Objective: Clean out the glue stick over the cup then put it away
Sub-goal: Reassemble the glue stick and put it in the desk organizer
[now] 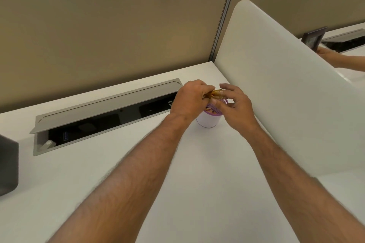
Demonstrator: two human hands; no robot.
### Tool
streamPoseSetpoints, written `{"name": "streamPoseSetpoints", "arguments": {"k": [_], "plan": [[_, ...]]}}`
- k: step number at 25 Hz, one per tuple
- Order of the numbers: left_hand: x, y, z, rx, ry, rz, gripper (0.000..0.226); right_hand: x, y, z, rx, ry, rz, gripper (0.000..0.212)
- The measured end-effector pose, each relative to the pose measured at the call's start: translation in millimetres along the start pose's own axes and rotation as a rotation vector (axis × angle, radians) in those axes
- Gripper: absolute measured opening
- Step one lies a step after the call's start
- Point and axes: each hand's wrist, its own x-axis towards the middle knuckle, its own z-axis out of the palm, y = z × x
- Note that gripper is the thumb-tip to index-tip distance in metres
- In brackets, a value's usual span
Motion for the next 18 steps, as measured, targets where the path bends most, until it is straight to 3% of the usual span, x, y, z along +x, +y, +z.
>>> {"name": "streamPoseSetpoints", "arguments": {"k": [4, 13, 18], "plan": [[0, -4, 1, 0.056, -0.068, 0.040, 0.028, 4, 7, -3, -0.100, -0.076, 0.006, 0.023], [2, -13, -4, 0.217, -0.092, 0.074, 0.032, 5, 12, -11, -0.037, 0.003, 0.108, 0.025], [7, -14, -12, 0.209, -0.132, 0.015, 0.041, 5, 19, -14, -0.317, -0.026, 0.010, 0.022]]}}
